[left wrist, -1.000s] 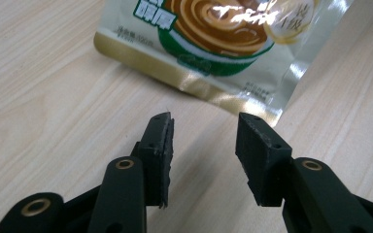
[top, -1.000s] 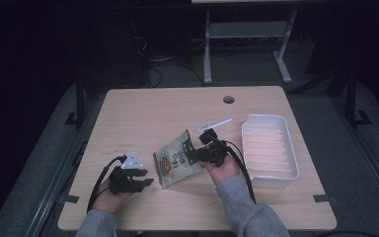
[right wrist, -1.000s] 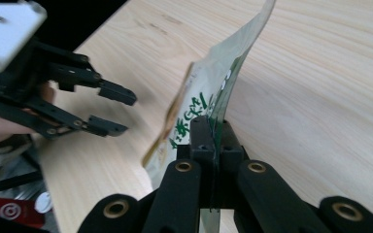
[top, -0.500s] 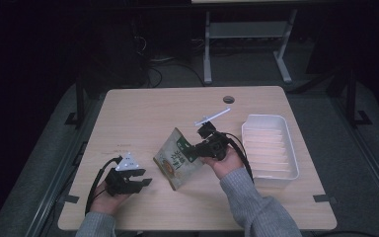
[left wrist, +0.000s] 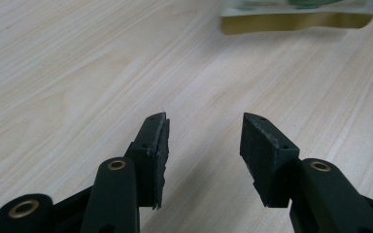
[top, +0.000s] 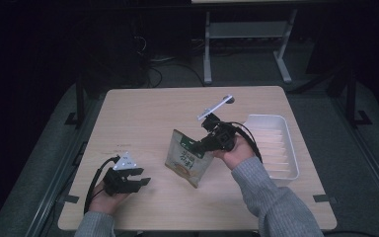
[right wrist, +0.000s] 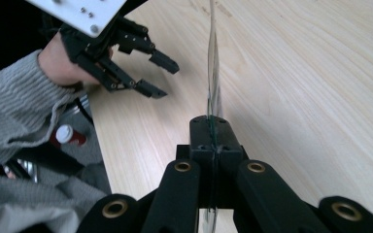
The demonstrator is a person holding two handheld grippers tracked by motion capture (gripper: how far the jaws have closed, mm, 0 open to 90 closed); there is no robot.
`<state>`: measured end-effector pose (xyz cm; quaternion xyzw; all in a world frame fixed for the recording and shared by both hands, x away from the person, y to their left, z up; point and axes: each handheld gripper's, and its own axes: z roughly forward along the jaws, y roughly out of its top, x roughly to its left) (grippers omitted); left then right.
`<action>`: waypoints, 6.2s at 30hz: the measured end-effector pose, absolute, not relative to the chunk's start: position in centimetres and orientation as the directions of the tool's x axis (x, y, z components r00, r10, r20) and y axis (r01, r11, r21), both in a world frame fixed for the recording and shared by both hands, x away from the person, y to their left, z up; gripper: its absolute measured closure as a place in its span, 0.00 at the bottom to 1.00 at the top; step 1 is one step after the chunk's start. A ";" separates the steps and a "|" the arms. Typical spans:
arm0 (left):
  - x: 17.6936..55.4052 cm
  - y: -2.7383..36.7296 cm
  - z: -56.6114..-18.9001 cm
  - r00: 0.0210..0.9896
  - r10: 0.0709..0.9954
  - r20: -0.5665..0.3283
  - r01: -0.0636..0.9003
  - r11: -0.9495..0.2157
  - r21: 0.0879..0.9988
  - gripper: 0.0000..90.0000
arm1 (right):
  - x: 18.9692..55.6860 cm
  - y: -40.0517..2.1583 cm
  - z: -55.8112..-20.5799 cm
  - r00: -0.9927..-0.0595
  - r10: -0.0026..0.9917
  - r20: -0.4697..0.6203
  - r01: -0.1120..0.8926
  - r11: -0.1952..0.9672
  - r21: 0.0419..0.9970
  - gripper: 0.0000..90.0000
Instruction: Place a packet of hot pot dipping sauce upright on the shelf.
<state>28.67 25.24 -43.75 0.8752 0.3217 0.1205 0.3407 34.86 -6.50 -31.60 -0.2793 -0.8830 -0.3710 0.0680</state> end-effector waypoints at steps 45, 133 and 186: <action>29.1 25.9 -43.7 0.745 0.666 -0.031 0.501 -0.529 0.685 0.47 | 35.6 -18.0 -23.8 -0.884 0.442 0.150 0.444 0.698 0.561 0.99; 29.6 25.7 -43.9 0.740 0.670 -0.068 0.517 -0.501 0.694 0.45 | 35.6 -25.6 -28.9 -0.895 0.439 0.085 0.419 0.757 0.501 0.95; 29.6 26.0 -43.8 0.739 0.670 -0.070 0.517 -0.497 0.697 0.43 | 32.1 -27.9 -29.4 -0.875 0.471 0.113 0.438 0.669 0.601 0.74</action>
